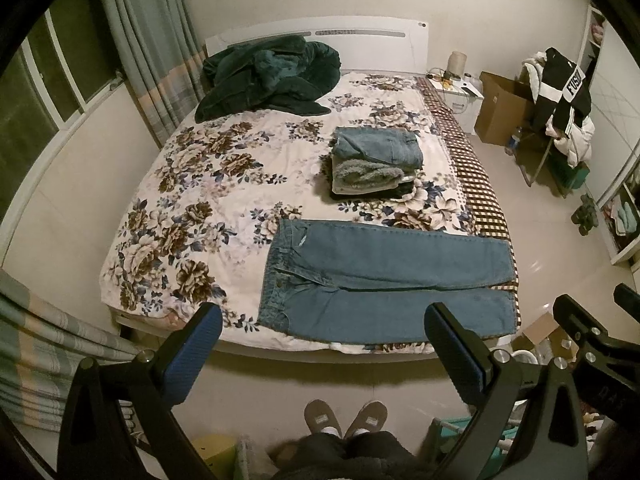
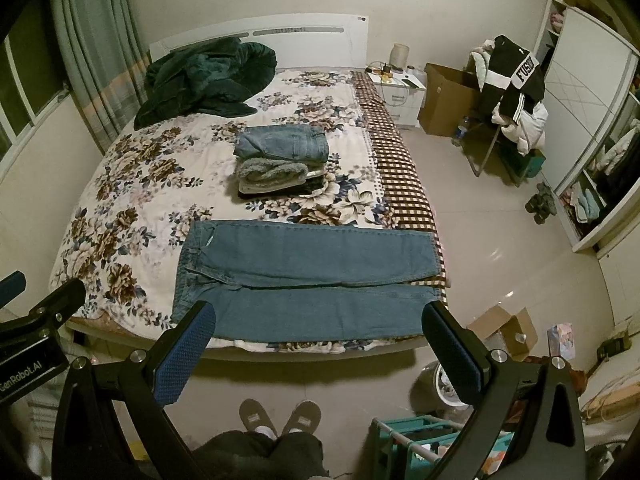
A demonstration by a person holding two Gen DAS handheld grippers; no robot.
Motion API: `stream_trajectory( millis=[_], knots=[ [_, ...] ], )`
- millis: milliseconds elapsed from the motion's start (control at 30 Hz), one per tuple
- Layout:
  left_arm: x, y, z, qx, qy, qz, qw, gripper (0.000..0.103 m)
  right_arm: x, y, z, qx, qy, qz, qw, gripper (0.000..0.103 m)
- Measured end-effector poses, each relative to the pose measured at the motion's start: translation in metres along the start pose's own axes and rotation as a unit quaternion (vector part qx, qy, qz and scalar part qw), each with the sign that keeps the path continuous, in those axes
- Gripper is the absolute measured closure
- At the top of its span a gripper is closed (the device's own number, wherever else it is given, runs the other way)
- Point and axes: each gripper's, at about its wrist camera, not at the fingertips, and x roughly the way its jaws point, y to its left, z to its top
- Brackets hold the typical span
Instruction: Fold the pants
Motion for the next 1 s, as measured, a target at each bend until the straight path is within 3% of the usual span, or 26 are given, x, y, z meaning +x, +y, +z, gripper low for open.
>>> stream_trajectory(
  millis=[1000],
  knots=[
    [-0.008, 0.002, -0.003, 0.002, -0.005, 0.003, 1.0, 0.0, -0.012, 0.0, 0.002, 0.0, 0.0, 0.011, 1.0, 0.0]
  ],
)
